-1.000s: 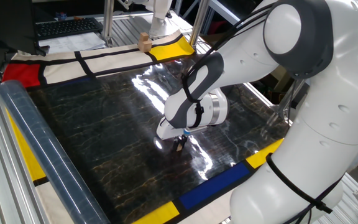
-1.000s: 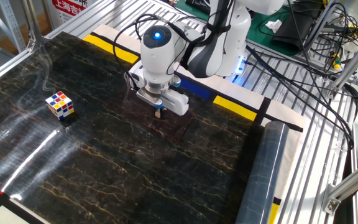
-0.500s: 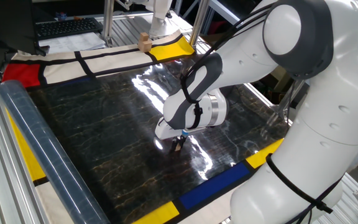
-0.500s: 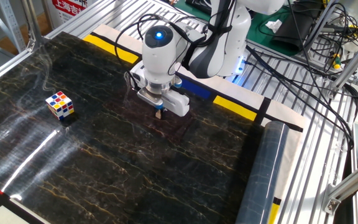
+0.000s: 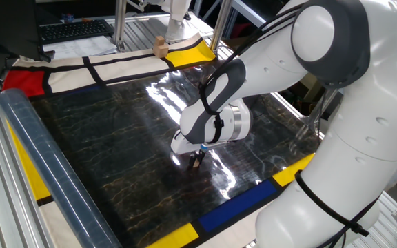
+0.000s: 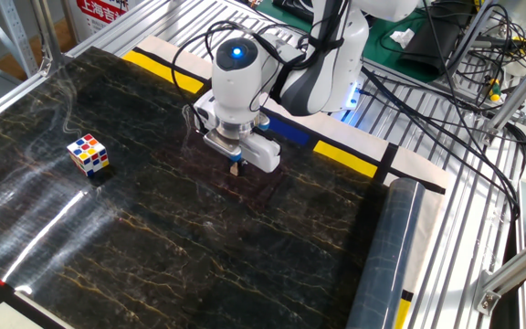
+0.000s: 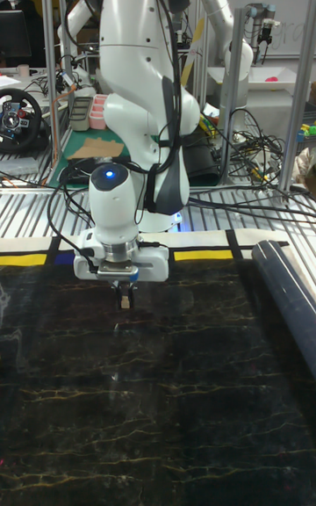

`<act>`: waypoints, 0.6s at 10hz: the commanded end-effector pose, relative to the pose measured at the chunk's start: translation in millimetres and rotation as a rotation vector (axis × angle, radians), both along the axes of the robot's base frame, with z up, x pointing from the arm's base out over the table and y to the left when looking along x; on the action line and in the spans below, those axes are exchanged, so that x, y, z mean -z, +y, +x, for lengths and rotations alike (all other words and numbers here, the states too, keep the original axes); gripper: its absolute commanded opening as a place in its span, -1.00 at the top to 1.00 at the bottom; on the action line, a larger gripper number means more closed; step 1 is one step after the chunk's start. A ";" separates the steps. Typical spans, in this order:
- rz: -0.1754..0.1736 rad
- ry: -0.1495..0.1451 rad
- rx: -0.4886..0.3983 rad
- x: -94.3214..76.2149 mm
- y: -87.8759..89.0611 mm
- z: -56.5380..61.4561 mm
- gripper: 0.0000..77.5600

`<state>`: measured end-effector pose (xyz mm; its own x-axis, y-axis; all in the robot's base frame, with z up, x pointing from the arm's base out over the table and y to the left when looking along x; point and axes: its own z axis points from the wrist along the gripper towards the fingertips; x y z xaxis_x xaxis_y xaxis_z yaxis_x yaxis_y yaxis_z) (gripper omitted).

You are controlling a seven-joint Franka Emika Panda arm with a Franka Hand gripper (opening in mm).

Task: Hold a small block with the gripper and sweep it from left to right on the table

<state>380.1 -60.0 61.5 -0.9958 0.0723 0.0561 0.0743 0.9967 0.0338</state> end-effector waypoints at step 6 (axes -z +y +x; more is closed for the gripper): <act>0.046 0.022 0.125 24.8 143.4 -62.1 0.97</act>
